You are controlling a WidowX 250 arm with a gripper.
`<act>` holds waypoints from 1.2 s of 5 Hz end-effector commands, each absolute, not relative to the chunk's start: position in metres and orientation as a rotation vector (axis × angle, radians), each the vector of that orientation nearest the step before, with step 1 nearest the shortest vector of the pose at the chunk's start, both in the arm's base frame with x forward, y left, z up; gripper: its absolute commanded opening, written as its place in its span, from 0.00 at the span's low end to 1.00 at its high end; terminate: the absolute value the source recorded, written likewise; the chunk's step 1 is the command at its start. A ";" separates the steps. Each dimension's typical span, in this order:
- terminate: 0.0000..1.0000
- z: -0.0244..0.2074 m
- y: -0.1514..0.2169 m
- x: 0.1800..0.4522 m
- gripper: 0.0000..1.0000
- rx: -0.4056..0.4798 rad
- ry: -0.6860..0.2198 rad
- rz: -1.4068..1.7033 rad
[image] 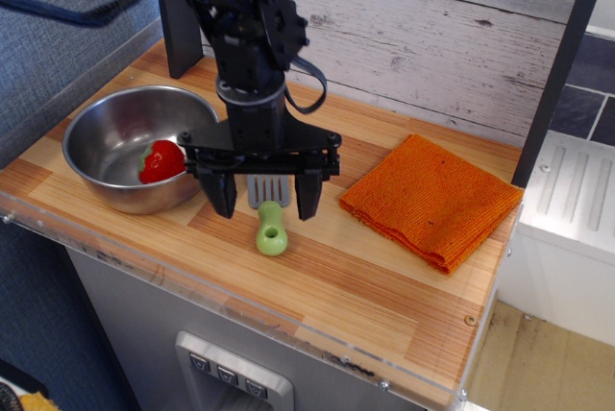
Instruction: Put the spatula on the cloth.
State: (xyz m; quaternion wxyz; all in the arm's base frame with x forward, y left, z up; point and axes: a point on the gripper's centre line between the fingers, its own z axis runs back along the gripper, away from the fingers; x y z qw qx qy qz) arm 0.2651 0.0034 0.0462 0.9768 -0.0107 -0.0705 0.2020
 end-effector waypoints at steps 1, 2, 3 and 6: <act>0.00 0.032 0.001 0.273 1.00 0.012 -0.138 0.390; 0.00 0.024 0.003 0.275 1.00 0.020 -0.132 0.396; 0.00 0.021 0.006 0.274 0.00 0.046 -0.149 0.411; 0.00 0.026 0.011 0.268 0.00 0.058 -0.158 0.439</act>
